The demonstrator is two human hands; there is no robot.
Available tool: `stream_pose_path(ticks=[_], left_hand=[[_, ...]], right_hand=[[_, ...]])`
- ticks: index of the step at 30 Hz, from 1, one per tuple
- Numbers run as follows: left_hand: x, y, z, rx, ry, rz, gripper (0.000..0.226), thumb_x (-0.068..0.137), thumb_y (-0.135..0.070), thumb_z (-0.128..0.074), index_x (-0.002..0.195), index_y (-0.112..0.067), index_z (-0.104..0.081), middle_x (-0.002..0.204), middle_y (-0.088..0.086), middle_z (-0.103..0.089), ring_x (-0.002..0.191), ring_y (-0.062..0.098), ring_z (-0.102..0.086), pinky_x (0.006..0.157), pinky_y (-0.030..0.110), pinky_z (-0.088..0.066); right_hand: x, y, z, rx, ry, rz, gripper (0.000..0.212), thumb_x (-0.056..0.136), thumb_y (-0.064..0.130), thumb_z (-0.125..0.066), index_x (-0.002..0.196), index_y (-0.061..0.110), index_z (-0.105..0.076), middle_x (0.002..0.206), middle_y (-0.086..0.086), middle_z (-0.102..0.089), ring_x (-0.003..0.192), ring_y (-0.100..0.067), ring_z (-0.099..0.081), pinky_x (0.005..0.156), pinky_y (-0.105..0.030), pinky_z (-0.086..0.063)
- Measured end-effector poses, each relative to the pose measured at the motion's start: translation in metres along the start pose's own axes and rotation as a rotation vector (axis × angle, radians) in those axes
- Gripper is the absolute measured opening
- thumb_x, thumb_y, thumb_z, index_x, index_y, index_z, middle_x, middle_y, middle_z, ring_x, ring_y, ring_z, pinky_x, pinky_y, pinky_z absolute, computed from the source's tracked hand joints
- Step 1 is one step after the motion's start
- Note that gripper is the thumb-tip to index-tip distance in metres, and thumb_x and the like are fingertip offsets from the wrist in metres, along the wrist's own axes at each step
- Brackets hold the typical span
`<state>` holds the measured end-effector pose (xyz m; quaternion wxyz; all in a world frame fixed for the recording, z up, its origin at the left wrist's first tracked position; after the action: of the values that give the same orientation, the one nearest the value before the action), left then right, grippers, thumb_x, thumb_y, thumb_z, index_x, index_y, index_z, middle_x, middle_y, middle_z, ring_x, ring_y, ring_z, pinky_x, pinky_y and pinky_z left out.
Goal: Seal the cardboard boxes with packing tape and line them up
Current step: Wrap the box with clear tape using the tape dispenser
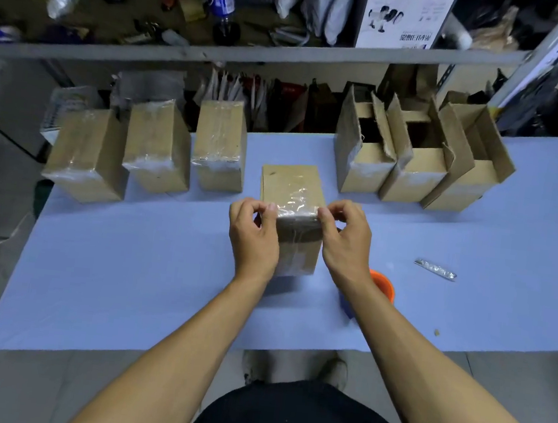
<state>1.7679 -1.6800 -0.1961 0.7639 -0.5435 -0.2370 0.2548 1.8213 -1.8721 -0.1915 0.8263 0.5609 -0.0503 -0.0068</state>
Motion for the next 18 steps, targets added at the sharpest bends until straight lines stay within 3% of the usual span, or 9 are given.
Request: stream_pose_path(ticks=[4,6,11,18], left_hand=[[-0.020,0.026,-0.001,0.055,0.084,-0.025,0.012,0.089,-0.012,-0.069,0.087,-0.010,-0.058,0.102,0.004,-0.048,0.086,-0.007,-0.053,0.078,0.010,-0.045],[-0.025,0.028,0.001,0.075,0.100,-0.035,0.015,0.085,-0.014,-0.075,0.086,-0.012,-0.060,0.102,0.001,-0.046,0.087,-0.008,-0.053,0.075,0.006,-0.043],[-0.027,0.036,0.004,0.059,0.103,-0.033,0.014,0.083,-0.011,-0.078,0.077,-0.012,-0.065,0.095,-0.009,-0.047,0.085,-0.009,-0.054,0.076,0.005,-0.041],[-0.031,0.047,0.006,-0.011,0.047,0.022,0.015,0.080,-0.013,-0.080,0.076,-0.018,-0.067,0.096,-0.005,-0.051,0.084,-0.003,-0.058,0.076,0.013,-0.048]], right_hand=[[-0.020,-0.024,-0.011,-0.069,0.080,-0.006,0.015,0.092,0.019,-0.067,0.081,0.018,-0.056,0.090,-0.001,-0.056,0.084,-0.005,-0.053,0.068,-0.012,-0.039],[-0.024,-0.022,-0.014,-0.102,0.109,0.024,0.018,0.090,0.023,-0.071,0.079,0.022,-0.056,0.089,0.001,-0.054,0.084,-0.002,-0.053,0.069,-0.008,-0.040],[-0.027,-0.026,-0.012,-0.164,0.138,0.041,0.028,0.089,0.019,-0.072,0.072,0.030,-0.051,0.087,0.002,-0.052,0.082,0.007,-0.052,0.069,-0.004,-0.037],[-0.028,-0.032,-0.010,-0.158,0.106,-0.020,0.030,0.085,0.021,-0.074,0.068,0.029,-0.051,0.080,0.008,-0.055,0.078,-0.005,-0.054,0.066,-0.006,-0.038]])
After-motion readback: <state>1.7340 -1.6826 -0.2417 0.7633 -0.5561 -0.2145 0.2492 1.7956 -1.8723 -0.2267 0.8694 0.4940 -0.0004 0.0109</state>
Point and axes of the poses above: each hand's wrist, its own x-axis towards the middle knuckle, its own z-axis out of the back of the hand, y = z × x, the point moved 9 cm from there along x, towards the middle knuckle
